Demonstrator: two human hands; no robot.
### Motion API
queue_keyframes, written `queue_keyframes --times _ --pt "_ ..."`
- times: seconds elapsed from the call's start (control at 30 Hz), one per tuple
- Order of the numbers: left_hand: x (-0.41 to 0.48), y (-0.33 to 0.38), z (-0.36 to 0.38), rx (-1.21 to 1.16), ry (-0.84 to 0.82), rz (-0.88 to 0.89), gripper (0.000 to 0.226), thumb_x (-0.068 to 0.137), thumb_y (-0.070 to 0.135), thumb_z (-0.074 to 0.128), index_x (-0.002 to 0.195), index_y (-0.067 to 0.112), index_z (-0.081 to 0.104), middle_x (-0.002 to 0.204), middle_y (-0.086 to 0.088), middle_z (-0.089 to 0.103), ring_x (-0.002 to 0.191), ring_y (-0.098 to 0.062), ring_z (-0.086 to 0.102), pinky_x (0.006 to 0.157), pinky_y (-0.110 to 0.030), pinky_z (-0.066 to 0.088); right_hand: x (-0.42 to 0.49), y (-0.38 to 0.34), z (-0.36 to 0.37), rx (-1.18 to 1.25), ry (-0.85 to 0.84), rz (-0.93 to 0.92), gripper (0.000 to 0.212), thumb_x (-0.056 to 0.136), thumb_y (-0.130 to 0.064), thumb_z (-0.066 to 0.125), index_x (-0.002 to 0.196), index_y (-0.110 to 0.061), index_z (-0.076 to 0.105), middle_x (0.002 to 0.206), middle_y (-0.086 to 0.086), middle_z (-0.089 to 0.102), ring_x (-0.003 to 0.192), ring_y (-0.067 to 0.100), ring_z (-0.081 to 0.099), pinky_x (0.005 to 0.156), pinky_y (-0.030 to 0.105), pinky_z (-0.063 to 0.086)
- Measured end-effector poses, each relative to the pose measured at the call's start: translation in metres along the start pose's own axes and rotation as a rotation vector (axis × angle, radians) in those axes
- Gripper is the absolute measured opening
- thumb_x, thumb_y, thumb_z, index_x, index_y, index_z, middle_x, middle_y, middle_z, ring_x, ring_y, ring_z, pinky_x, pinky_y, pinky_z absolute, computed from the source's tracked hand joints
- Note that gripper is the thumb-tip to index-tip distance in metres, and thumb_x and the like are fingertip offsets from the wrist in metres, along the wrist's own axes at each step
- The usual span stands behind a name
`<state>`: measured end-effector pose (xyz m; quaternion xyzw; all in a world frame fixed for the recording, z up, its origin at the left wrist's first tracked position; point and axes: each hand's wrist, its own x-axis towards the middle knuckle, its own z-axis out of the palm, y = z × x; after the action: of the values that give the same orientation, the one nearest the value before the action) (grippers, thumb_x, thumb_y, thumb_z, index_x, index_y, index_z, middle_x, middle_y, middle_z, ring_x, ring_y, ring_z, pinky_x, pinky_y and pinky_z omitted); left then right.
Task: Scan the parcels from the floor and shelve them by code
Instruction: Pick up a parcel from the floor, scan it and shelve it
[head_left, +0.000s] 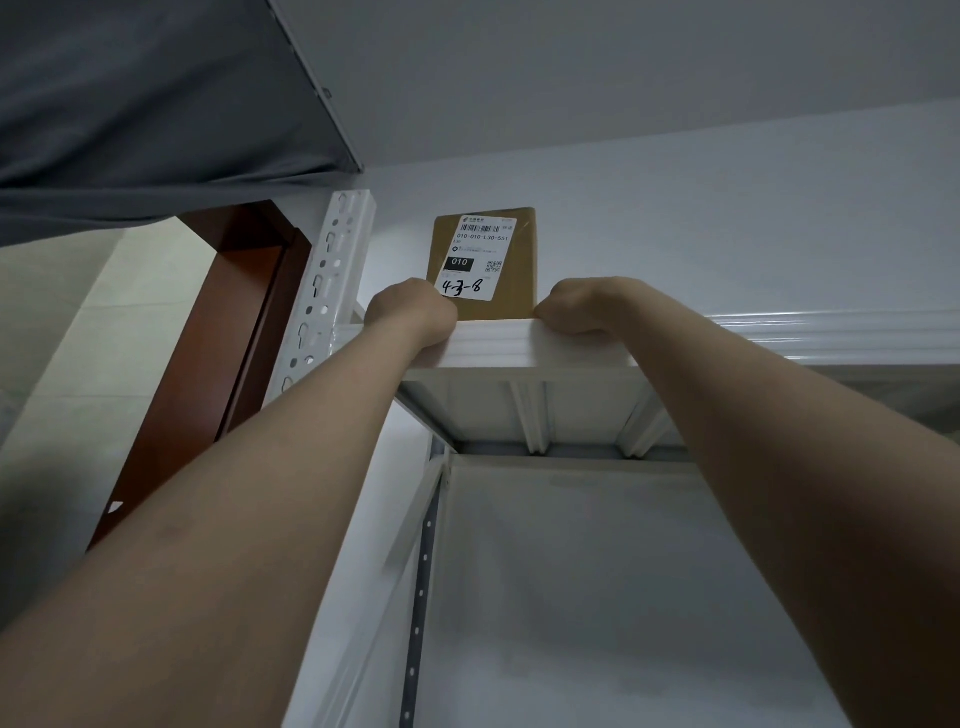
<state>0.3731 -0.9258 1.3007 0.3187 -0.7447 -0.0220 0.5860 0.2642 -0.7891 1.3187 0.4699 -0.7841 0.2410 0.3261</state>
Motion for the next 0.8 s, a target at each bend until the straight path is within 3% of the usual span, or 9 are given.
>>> queue_keyframes --times 0.07,0.1,0.2,0.27,0.37,0.53,0.8 --pt "-0.002 -0.002 0.0 0.0 0.012 0.015 0.025 0.101 0.019 0.044 0.116 0.005 0.058 0.123 -0.016 0.063 0.11 -0.034 0.058 0.079 -0.031 0.04 0.004 0.001 0.003 0.001 0.058 0.005 0.038 0.103 -0.032 0.037 0.128 -0.011 0.056 0.142 0.013 0.053 0.126 0.032 0.052 0.104 0.034 0.039" --pt "-0.003 -0.003 0.001 0.0 0.021 0.024 0.02 0.101 0.018 0.044 0.109 0.006 0.057 0.121 -0.017 0.063 0.106 -0.034 0.058 0.078 -0.032 0.04 0.006 0.003 0.006 -0.009 0.098 0.013 0.033 0.1 -0.034 0.038 0.118 -0.014 0.058 0.136 0.012 0.057 0.122 0.032 0.054 0.102 0.035 0.04" --pt "-0.006 -0.006 0.005 0.012 0.053 0.045 0.015 0.101 0.018 0.044 0.097 0.008 0.053 0.118 -0.019 0.064 0.109 -0.037 0.057 0.077 -0.034 0.038 0.005 0.007 0.012 -0.012 0.274 0.031 0.02 0.096 -0.03 0.04 0.096 -0.015 0.054 0.116 0.01 0.064 0.097 0.031 0.055 0.081 0.031 0.036" --pt "-0.01 -0.006 0.007 0.018 0.068 0.065 0.015 0.101 0.019 0.042 0.094 0.009 0.05 0.118 -0.02 0.064 0.112 -0.039 0.055 0.077 -0.035 0.037 0.0 0.008 0.014 0.046 0.392 0.028 0.023 0.093 -0.026 0.041 0.093 -0.011 0.058 0.108 0.01 0.066 0.088 0.032 0.053 0.074 0.031 0.034" --pt "-0.017 -0.007 0.005 0.021 0.064 0.115 0.019 0.102 0.024 0.041 0.1 0.008 0.05 0.12 -0.02 0.061 0.113 -0.039 0.052 0.076 -0.036 0.037 -0.007 0.004 0.015 0.133 0.453 0.016 0.031 0.091 -0.027 0.044 0.11 -0.014 0.066 0.112 0.009 0.068 0.101 0.033 0.059 0.074 0.032 0.037" --pt "-0.031 -0.006 -0.012 0.026 -0.004 0.143 0.037 0.102 0.034 0.045 0.124 0.004 0.049 0.127 -0.018 0.057 0.117 -0.037 0.051 0.082 -0.041 0.042 -0.025 -0.01 0.015 0.206 0.374 -0.013 0.047 0.094 -0.037 0.049 0.137 -0.018 0.052 0.131 0.005 0.063 0.122 0.029 0.055 0.091 0.037 0.044" --pt "-0.063 0.004 -0.027 0.017 -0.047 0.184 0.048 0.103 0.036 0.047 0.14 0.006 0.041 0.141 -0.019 0.046 0.132 -0.037 0.039 0.098 -0.045 0.042 -0.057 -0.034 0.012 0.171 0.447 -0.065 0.052 0.094 -0.036 0.051 0.14 -0.014 0.046 0.134 0.008 0.061 0.122 0.031 0.054 0.093 0.039 0.045"
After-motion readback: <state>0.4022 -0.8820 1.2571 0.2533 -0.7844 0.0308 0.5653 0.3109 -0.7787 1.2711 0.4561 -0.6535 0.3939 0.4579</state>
